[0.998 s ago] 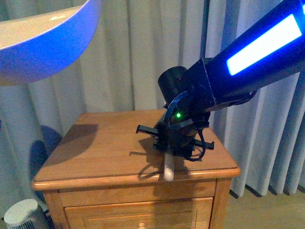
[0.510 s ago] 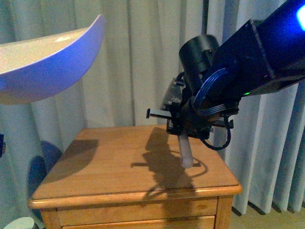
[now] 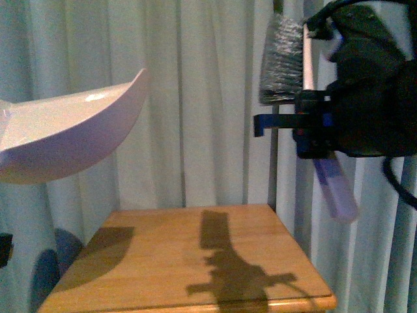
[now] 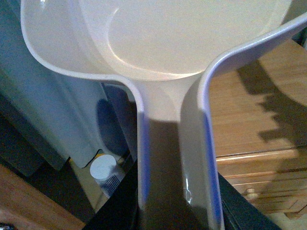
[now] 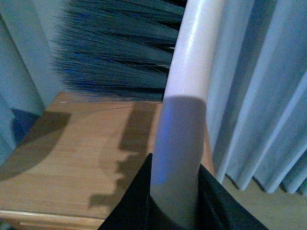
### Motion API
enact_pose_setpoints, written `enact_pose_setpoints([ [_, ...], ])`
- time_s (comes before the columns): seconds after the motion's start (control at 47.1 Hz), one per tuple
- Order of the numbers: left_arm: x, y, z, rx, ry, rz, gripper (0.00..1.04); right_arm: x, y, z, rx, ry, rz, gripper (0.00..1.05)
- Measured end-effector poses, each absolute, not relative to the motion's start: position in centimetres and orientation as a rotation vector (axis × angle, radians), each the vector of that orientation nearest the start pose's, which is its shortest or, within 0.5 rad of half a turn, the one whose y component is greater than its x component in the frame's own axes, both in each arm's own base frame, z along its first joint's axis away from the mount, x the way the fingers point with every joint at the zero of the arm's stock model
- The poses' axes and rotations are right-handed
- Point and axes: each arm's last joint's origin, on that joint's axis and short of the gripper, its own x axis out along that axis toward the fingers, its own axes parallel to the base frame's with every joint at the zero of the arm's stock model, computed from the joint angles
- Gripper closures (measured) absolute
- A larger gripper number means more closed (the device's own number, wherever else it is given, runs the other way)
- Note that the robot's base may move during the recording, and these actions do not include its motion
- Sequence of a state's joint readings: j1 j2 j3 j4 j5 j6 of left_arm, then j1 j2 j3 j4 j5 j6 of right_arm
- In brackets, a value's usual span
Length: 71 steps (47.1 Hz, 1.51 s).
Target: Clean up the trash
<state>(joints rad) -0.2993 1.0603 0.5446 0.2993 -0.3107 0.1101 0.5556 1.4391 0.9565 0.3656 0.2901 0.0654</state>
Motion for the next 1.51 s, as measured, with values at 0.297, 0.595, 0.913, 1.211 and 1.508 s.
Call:
enact_pose_setpoints([
  [0.297,21.9,-5.8,24.5,0.175,0.207,0.0,0.8,19.0,11.0,29.6,-0.068,-0.117,0.188,0.87],
  [0.595,21.9,-5.8,24.5,0.175,0.207,0.0,0.8,12.6,6.9,26.1,-0.039,-0.196,0.127,0.87],
  [0.913,21.9,-5.9,24.5,0.174,0.207,-0.004,0.8,9.8,6.7,23.1,-0.115,-0.356,0.118,0.87],
  [1.211,21.9,-5.9,24.5,0.174,0.207,-0.001,0.8,9.8,6.6,22.5,-0.128,-0.346,0.117,0.88],
  [1.508,20.3,-4.5,22.8,0.035,0.016,-0.018,0.8,9.8,6.6,22.5,-0.128,-0.346,0.117,0.88],
])
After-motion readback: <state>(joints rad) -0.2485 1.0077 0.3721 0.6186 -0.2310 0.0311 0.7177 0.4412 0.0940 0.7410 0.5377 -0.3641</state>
